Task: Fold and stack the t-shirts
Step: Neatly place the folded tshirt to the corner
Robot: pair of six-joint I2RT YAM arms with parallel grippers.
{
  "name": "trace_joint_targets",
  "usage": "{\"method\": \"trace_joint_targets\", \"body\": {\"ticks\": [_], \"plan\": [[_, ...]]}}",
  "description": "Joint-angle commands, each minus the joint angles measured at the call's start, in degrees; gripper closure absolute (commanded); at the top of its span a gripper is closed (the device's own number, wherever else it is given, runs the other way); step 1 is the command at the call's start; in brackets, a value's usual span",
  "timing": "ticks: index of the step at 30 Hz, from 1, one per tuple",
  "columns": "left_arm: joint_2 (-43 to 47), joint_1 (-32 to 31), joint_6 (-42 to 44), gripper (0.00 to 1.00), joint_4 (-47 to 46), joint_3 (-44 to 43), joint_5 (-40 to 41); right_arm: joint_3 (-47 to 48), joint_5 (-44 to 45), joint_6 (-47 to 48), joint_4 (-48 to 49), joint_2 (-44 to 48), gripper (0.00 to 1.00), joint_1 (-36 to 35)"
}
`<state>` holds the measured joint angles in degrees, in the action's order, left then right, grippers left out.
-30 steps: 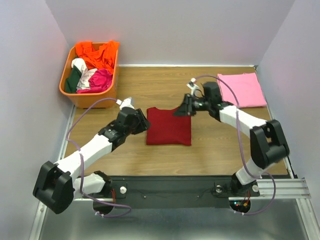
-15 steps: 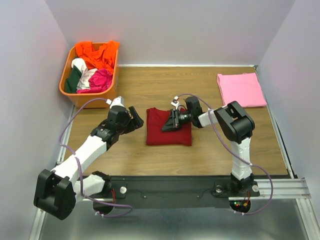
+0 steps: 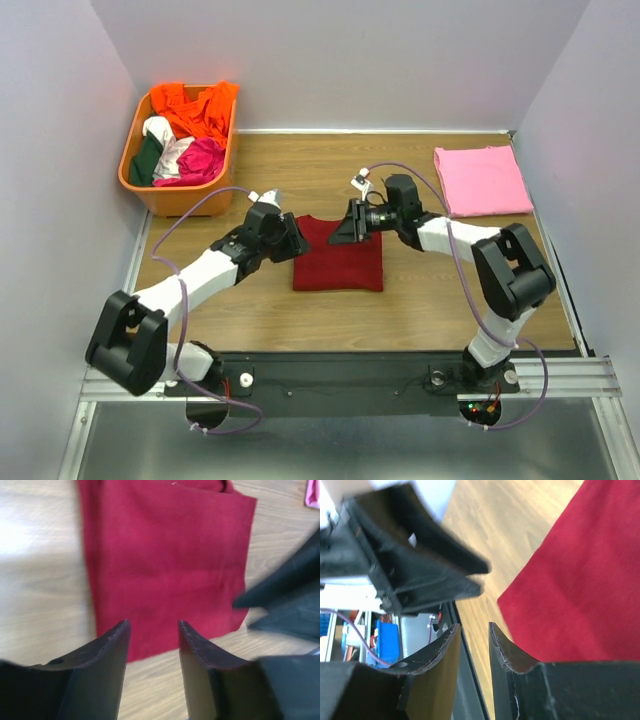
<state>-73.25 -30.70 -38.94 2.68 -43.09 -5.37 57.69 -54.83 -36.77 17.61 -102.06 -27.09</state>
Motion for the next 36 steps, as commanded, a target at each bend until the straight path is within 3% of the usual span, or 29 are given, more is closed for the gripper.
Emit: {"method": "trace_joint_targets", "body": {"ticks": [1,8,13,17,19,20,23,27,30,33,36], "plan": [[-4.8,-0.4,-0.6,0.65,-4.7,-3.9,-0.3,-5.2,-0.6,2.3,-1.3,0.0,0.65,-0.6],[-13.7,-0.6,-1.8,0.77,-7.6,-2.7,-0.6,-11.5,-1.2,5.0,1.9,-6.0,0.66,-0.9],[-18.8,-0.1,-2.2,0.79,-8.9,0.1,0.4,-13.3,0.9,8.3,1.9,-9.3,0.68,-0.5],[-17.2,1.3,-2.1,0.81,-8.2,2.2,2.3,-12.9,2.0,9.1,0.3,-6.5,0.68,0.5],[-14.7,2.5,-1.5,0.80,-7.3,2.2,3.3,-11.6,4.5,11.4,-4.9,-4.1,0.68,0.7],[-13.7,2.4,-0.3,0.78,-5.5,1.4,3.7,-11.0,5.2,12.1,-6.7,-1.2,0.66,0.8],[-9.2,1.3,2.2,0.48,-2.8,-1.2,6.8,-8.7,12.8,14.0,-13.5,7.4,0.54,1.5],[-5.0,-5.3,6.3,0.20,2.9,-6.4,15.3,-6.7,24.2,14.9,-24.2,16.7,0.34,5.3],[-4.4,-11.9,9.0,0.13,6.5,-10.7,20.5,-5.7,31.6,15.9,-33.5,21.9,0.19,9.8],[-7.6,-19.7,11.6,0.13,8.5,-14.7,24.5,-5.1,45.3,16.8,-43.6,25.8,0.03,13.0],[-11.9,-28.3,15.1,0.22,9.8,-19.7,27.2,-6.5,55.1,15.9,-47.1,29.2,0.00,14.0]]}}
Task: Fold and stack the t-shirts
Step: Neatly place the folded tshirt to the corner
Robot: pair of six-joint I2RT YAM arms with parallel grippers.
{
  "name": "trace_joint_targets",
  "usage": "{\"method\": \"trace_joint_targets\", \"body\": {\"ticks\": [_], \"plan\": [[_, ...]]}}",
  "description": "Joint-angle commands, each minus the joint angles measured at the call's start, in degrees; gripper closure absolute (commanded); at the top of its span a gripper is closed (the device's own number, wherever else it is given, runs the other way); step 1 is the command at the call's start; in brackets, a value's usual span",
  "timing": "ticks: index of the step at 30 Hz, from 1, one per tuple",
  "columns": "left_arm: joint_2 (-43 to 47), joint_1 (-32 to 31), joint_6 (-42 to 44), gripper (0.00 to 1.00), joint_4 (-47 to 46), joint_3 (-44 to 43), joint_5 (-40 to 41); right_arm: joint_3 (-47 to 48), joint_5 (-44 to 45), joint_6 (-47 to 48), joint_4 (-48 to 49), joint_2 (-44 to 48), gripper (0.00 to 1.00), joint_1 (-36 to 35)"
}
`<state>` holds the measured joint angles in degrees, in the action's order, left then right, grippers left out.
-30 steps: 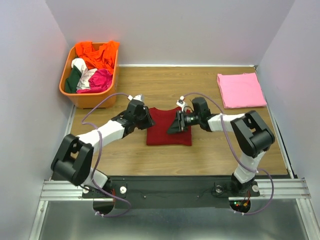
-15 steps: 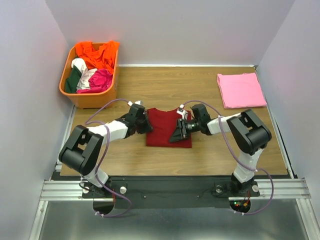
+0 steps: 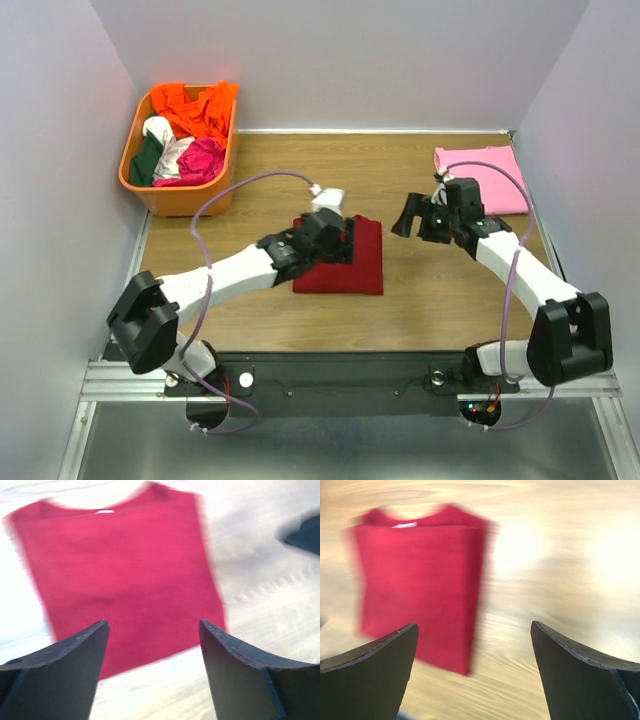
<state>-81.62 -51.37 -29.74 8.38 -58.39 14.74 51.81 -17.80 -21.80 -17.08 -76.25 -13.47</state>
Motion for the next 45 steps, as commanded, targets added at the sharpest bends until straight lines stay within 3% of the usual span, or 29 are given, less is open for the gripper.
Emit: {"method": "trace_joint_targets", "body": {"ticks": [1,3,9,20,27,28,35,38,42,45], "plan": [[-7.2,-9.4,8.1,0.23,4.5,-7.8,8.2,-1.3,20.5,-0.3,-13.7,5.6,0.00,0.7],[-11.5,-14.2,10.4,0.26,7.1,-11.6,10.9,-3.5,23.1,-1.7,-14.5,7.8,0.00,1.0],[-26.3,-20.1,16.5,0.32,11.3,-23.9,13.0,-5.8,27.8,-5.5,-16.9,11.5,0.00,2.5],[-33.4,-20.8,20.2,0.32,9.8,-25.5,10.4,-4.6,28.4,-5.6,-17.7,9.3,0.00,4.4],[-36.5,-21.2,20.8,0.42,9.3,-24.8,10.4,-5.1,26.2,-6.2,-17.6,8.7,0.00,4.7],[-36.8,-21.3,20.9,0.44,9.2,-24.6,10.5,-5.1,25.9,-6.3,-17.5,8.7,0.00,4.6],[-37.6,-21.4,20.9,0.87,9.1,-23.7,12.1,-3.9,23.8,-7.1,-16.5,7.8,0.00,4.8],[-36.6,-21.2,20.9,0.99,9.4,-23.3,13.3,-3.5,21.9,-7.5,-15.6,7.6,0.00,4.9],[-32.6,-20.1,20.3,1.00,7.4,-21.1,11.4,-3.4,18.1,-8.2,-13.8,7.0,0.00,5.2],[-28.4,-18.4,19.0,1.00,5.1,-18.9,8.4,-4.4,9.7,-10.4,-10.8,5.2,0.00,5.2]]}}
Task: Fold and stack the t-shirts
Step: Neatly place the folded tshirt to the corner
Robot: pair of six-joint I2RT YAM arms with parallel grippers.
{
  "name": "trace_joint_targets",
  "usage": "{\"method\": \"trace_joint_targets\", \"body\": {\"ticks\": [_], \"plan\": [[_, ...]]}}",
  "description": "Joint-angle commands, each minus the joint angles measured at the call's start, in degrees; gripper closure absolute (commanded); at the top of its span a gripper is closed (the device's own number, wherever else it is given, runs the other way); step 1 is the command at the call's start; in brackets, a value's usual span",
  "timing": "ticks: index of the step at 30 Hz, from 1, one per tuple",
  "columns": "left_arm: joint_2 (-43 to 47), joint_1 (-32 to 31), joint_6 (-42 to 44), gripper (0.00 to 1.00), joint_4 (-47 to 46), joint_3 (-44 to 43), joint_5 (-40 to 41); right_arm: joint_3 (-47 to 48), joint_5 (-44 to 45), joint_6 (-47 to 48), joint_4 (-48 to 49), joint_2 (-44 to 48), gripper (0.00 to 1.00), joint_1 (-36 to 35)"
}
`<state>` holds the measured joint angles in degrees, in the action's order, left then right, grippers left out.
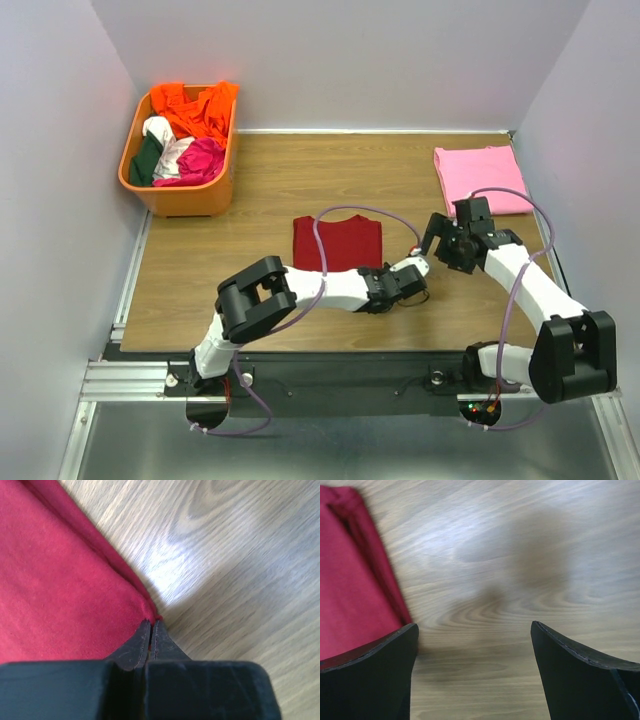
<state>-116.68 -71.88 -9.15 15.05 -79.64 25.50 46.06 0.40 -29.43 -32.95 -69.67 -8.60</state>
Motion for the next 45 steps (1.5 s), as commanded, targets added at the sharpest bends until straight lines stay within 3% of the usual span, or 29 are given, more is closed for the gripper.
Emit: {"method": "trace_joint_targets", "body": {"ticks": [1,4,7,12,19,30,33,34,37,38,40,41,42,43,45], "plan": [[7.4,2.9,-1.9,1.00,-1.8,2.7,-4.3,0.8,-10.8,-4.4,6.2,-2.0,0.00,0.4],[10.2,3.8,-2.6,1.00,-2.5,3.4,-6.2,-2.0,-23.2,-9.0,14.5,-4.8,0.00,0.4],[12.3,4.5,-3.7,1.00,-3.5,4.4,-8.0,-4.9,-29.5,-13.5,22.6,-8.8,0.00,0.3],[14.9,6.1,-5.3,1.00,-5.0,5.7,-10.7,-7.4,-33.0,-16.9,31.2,-13.4,0.00,0.3],[14.2,6.6,-5.6,1.00,-5.3,4.4,-13.0,-14.2,-40.8,-27.9,54.5,-21.8,0.00,-0.1],[13.1,6.6,-6.5,1.00,-6.1,3.1,-15.6,-9.4,-38.8,-28.8,59.0,-34.5,0.00,-7.5],[12.9,6.6,-6.8,1.00,-6.0,3.0,-15.7,-7.7,-38.4,-28.7,59.2,-36.1,0.16,-9.5],[12.7,6.7,-7.2,1.00,-6.0,2.9,-15.7,-7.6,-37.7,-28.2,59.1,-36.0,0.30,-9.8],[12.4,6.6,-7.8,0.97,-6.0,2.6,-16.3,-6.6,-36.6,-25.8,56.3,-34.5,0.49,-9.9],[12.4,6.6,-8.1,0.81,-5.9,2.1,-16.4,-4.6,-35.7,-24.4,54.0,-34.1,0.64,-9.9],[13.1,6.9,-9.7,0.67,-5.6,1.8,-16.2,-2.7,-34.2,-21.4,49.3,-33.3,0.77,-9.9],[14.4,7.2,-10.1,0.57,-5.5,1.7,-16.5,-1.8,-32.2,-18.3,45.7,-32.1,0.89,-9.9],[15.3,8.1,-11.6,0.43,-5.4,2.1,-16.8,0.1,-31.2,-16.8,43.6,-31.4,0.94,-9.8],[16.6,8.1,-12.3,0.36,-5.2,2.6,-16.8,1.6,-30.0,-15.2,41.4,-30.9,0.99,-9.8],[21.1,10.4,-14.0,0.27,-4.6,4.6,-17.1,4.7,-26.3,-9.8,33.7,-30.0,0.99,-9.6]]}}
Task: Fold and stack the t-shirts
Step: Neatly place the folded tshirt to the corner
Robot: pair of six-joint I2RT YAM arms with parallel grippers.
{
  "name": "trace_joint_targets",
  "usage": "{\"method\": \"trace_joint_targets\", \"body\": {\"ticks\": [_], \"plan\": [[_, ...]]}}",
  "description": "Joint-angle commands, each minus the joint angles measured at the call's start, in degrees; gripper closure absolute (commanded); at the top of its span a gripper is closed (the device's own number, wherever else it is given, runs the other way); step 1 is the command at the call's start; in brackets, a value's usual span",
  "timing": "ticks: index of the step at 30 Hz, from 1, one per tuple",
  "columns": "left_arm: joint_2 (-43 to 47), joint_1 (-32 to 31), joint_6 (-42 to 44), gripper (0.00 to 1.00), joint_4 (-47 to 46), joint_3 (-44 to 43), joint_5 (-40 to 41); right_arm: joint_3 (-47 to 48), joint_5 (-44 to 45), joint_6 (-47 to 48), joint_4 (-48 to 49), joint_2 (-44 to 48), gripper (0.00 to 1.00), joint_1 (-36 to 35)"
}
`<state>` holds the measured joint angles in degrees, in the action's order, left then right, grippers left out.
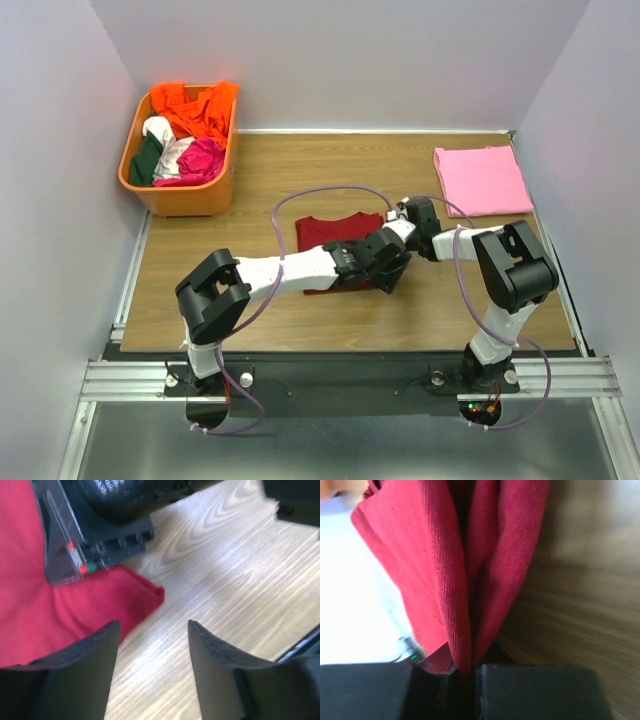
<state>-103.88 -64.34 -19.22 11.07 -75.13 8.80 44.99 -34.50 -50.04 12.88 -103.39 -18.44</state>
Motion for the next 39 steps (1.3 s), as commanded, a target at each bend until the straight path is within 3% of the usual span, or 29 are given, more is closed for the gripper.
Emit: {"method": "trace_joint_targets", "body": {"ticks": [1,3,10,13,19,23,30,39], "plan": [[10.3,3.9,-4.2,0.20,-0.5,1.0,-0.9,7.8,10.1,12.8,-15.3,3.7,0.99,0.3],[17.0,7.8,-4.5,0.14,-0.5,4.4,-1.2,13.3,15.1,18.0,-23.2,3.5,0.99,0.9],[34.4,25.1,3.4,0.12,0.4,12.6,0.3,33.2,30.5,33.4,-45.4,-2.0,0.99,3.8],[35.8,32.0,5.7,0.13,1.1,16.1,-1.1,42.0,34.1,40.5,-50.5,-5.1,0.99,4.3],[38.6,39.1,6.4,0.13,-4.7,25.8,-4.2,55.9,50.2,53.6,-56.7,-12.0,0.99,5.1],[37.9,40.6,7.4,0.14,-4.1,26.5,-2.8,61.8,58.7,58.4,-57.2,-17.1,0.99,5.7],[35.2,41.0,7.5,0.17,-3.2,25.8,-3.8,70.7,61.5,60.8,-58.1,-20.0,0.99,8.4],[33.3,41.2,7.4,0.18,-2.9,25.5,-5.4,72.2,62.0,63.8,-58.7,-18.0,0.99,12.2]]}}
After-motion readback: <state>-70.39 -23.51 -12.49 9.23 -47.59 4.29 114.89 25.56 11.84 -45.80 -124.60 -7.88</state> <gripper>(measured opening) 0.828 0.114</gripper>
